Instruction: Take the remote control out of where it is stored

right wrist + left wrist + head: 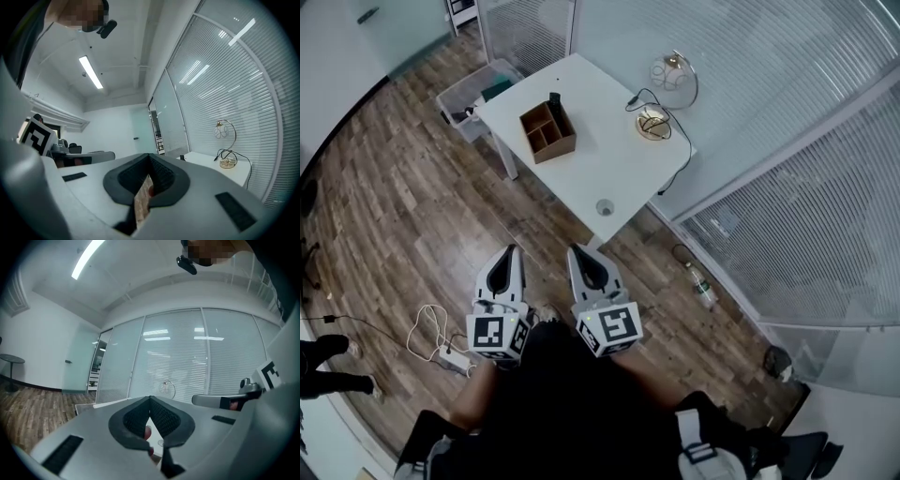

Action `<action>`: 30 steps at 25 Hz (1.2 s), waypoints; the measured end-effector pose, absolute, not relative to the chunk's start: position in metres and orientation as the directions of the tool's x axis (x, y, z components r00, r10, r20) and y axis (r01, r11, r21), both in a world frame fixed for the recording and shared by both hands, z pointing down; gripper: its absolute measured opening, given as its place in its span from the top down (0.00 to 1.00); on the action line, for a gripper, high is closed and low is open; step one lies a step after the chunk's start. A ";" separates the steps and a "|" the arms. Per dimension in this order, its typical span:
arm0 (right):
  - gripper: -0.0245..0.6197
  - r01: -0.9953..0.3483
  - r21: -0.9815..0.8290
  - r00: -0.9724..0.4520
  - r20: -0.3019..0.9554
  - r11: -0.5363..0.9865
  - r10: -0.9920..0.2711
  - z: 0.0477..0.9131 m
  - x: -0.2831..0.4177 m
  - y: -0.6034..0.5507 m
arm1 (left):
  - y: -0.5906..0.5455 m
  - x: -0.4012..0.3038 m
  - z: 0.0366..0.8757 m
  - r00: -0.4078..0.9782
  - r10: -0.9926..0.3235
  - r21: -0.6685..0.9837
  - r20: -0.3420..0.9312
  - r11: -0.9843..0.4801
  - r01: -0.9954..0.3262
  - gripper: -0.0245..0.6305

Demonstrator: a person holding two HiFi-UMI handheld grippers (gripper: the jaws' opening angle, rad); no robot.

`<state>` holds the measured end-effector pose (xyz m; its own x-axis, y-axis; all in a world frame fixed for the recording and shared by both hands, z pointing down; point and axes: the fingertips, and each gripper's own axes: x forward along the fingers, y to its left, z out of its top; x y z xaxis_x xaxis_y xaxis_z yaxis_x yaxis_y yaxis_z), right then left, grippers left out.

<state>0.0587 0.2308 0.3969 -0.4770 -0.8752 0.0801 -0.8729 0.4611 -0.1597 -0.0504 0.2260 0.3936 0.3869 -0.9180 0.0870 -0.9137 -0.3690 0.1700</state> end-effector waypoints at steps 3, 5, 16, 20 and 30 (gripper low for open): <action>0.96 -0.882 -0.164 -0.459 0.087 0.441 -0.884 0.399 0.052 0.230 | 0.226 -0.057 0.397 0.413 -0.906 0.185 0.090 -0.393 -0.901 0.95; 0.96 -0.883 -0.170 -0.455 0.087 0.437 -0.886 0.403 0.046 0.228 | 0.224 -0.060 0.399 0.434 -0.897 0.192 0.089 -0.412 -0.891 0.95; 0.96 -0.885 -0.171 -0.452 0.090 0.434 -0.887 0.409 0.043 0.197 | 0.190 -0.061 0.416 0.436 -0.891 0.190 0.125 -0.410 -0.892 0.95; 0.96 -0.869 -0.173 -0.484 0.097 0.464 -0.870 0.414 0.041 0.175 | 0.167 -0.059 0.414 0.421 -0.901 0.188 0.104 -0.397 -0.898 0.95; 0.96 -0.854 -0.181 -0.506 0.081 0.487 -0.859 0.407 0.038 0.110 | 0.101 -0.054 0.418 0.390 -0.906 0.142 0.165 -0.370 -0.918 0.95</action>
<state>0.0384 0.1099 0.4069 -0.5062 -0.8586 0.0806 -0.8545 0.4868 -0.1814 -0.0545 0.1007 0.4184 0.3900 -0.9059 0.1651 -0.9184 -0.3695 0.1415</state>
